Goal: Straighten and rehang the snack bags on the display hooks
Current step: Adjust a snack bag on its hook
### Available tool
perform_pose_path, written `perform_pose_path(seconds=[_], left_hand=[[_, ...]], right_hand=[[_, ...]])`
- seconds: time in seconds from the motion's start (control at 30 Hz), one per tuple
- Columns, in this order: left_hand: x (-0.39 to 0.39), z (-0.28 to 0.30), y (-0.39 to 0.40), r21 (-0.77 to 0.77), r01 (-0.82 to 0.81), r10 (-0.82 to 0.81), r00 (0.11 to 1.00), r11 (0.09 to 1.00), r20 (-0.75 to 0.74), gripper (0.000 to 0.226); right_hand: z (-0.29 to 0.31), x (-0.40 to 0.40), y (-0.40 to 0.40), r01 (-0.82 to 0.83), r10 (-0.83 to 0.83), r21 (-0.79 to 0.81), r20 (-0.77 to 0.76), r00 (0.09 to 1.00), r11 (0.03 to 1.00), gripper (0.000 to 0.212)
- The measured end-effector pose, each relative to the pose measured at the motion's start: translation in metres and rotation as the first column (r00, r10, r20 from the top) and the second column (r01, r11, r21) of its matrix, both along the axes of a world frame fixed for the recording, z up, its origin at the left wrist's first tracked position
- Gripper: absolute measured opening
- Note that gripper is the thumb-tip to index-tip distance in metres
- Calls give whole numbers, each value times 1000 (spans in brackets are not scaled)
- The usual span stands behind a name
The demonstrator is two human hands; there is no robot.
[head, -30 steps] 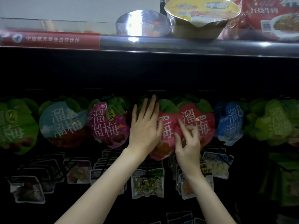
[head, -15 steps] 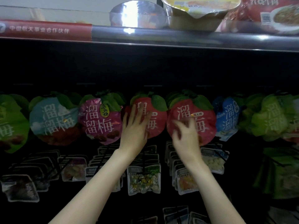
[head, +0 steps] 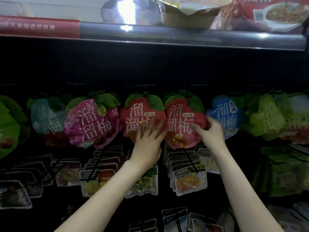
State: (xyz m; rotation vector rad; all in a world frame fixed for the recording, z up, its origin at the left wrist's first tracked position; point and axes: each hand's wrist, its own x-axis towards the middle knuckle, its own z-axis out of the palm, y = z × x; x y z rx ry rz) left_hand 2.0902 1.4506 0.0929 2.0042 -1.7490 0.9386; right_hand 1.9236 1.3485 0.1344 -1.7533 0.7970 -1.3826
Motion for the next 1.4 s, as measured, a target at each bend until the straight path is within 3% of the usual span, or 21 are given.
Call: perform_pose_path(seconds=[0.1,0.17,0.3,0.37,0.47,0.53,0.63,0.7,0.77,0.9,1.03,1.13,1.27,1.4], left_hand=[[-7,-11,0,109,-25,28,999,994,-27,76],[-7,-14,3,101,-32,34,999,994,-21,80],[1,-13,4,83,-12,20,994,996,-106,76],[-2,-7,5,130,-27,45,989,991,-137,72],[-14,6,7,115,-8,38,964,993,-264,70],[-21,16,12,-8,73,-70,916,997,-394,65],[-33,30,24,-358,186,-362,771,915,-524,53],[-36,35,29,-516,167,-480,671,840,-565,44],[-34,38,33,-582,137,-528,619,802,-582,39],[-16,37,41,-571,151,-483,725,807,-491,43],[2,42,44,-544,123,-367,855,830,-366,48],[12,50,42,-496,95,-206,963,863,-173,52],[18,57,31,-381,36,-58,997,924,-45,56],[21,57,21,-308,-12,-15,996,951,-85,58]], right_hand=[[8,-8,3,9,-8,-46,21,1000,999,21],[15,-18,1,71,-68,-70,40,997,995,15],[29,-43,-1,232,-235,-244,18,972,942,21],[36,-52,4,274,-290,-392,20,957,878,22],[41,-62,15,360,-388,-607,91,917,709,20],[38,-68,19,396,-411,-678,149,899,620,19],[29,-65,30,306,-287,-700,150,946,645,16],[18,-52,37,200,-182,-648,95,979,735,17],[9,-34,44,111,-89,-482,69,994,869,19],[-1,5,52,51,-17,-238,145,989,970,21],[1,39,56,3,27,-123,238,971,992,20],[7,57,57,7,21,-98,275,961,995,24],[8,73,53,3,15,-60,294,956,998,20],[1,77,49,-29,33,-16,300,953,999,16]])
